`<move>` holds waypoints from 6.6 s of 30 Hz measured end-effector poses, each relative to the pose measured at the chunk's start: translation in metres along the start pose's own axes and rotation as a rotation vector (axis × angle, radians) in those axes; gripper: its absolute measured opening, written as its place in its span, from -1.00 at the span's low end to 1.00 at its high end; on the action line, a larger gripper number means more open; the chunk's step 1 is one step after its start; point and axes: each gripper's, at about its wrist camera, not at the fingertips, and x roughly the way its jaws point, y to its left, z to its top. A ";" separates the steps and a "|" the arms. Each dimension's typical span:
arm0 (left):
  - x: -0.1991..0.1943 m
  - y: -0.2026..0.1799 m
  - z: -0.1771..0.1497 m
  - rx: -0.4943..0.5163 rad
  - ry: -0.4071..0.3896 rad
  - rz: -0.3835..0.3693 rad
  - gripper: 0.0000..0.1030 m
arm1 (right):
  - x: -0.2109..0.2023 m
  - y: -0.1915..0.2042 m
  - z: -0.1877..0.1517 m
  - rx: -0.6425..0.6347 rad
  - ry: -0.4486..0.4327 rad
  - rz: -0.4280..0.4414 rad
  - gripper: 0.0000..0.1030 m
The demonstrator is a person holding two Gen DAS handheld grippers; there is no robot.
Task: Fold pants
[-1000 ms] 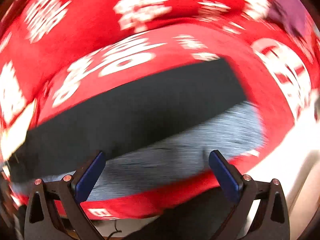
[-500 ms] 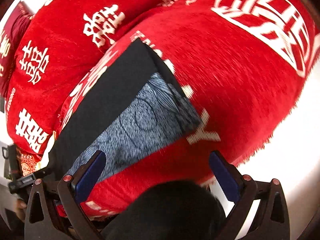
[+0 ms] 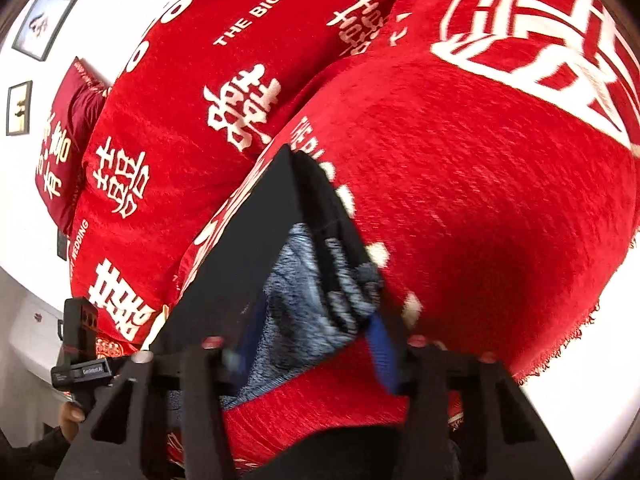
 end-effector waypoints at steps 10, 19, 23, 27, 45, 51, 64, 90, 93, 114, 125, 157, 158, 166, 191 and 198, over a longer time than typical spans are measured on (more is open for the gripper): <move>0.010 -0.012 0.007 -0.064 0.029 0.162 1.00 | 0.017 -0.016 0.002 0.104 0.020 0.185 -0.36; 0.016 0.010 -0.003 -0.233 0.072 0.148 1.00 | 0.042 0.004 0.017 0.077 0.081 0.214 -0.18; -0.001 0.007 -0.001 -0.259 -0.004 0.124 1.00 | 0.044 0.008 0.019 0.105 0.081 0.222 0.16; 0.006 0.031 0.007 -0.291 0.028 0.184 1.00 | 0.047 0.031 0.021 -0.008 0.085 0.129 0.22; 0.011 0.033 0.007 -0.216 0.061 0.203 1.00 | 0.005 0.195 0.012 -0.488 -0.015 -0.098 -0.69; -0.030 0.109 -0.022 -0.424 0.010 0.089 1.00 | -0.011 0.256 -0.008 -0.599 -0.037 -0.080 -0.69; -0.096 0.302 -0.109 -0.676 -0.198 -0.003 1.00 | 0.042 0.395 -0.218 -1.404 0.063 -0.231 -0.69; -0.064 0.288 -0.134 -0.611 -0.070 -0.259 1.00 | 0.018 0.361 -0.229 -1.139 0.243 -0.126 0.56; -0.058 0.267 -0.130 -0.597 -0.035 -0.321 1.00 | 0.034 0.357 -0.228 -1.147 0.246 -0.142 0.56; -0.135 0.311 -0.116 -0.626 -0.206 -0.144 1.00 | 0.103 0.393 -0.300 -1.360 0.354 -0.001 0.56; -0.100 0.192 -0.083 -0.333 -0.162 -0.261 1.00 | -0.006 0.317 -0.185 -0.774 0.316 0.101 0.60; -0.062 0.175 -0.108 -0.229 -0.153 -0.189 1.00 | 0.098 0.360 -0.173 -1.050 0.377 -0.217 0.70; -0.067 0.171 -0.112 -0.203 -0.165 -0.177 1.00 | 0.115 0.356 -0.180 -1.071 0.439 -0.266 0.69; -0.121 0.257 -0.152 -0.349 -0.283 -0.071 1.00 | 0.125 0.396 -0.189 -1.107 0.432 -0.200 0.83; -0.134 0.432 -0.215 -0.789 -0.252 0.187 1.00 | 0.175 0.445 -0.388 -1.844 0.846 -0.005 1.00; -0.104 0.442 -0.224 -0.816 -0.203 0.232 1.00 | 0.174 0.512 -0.363 -1.700 0.838 0.149 1.00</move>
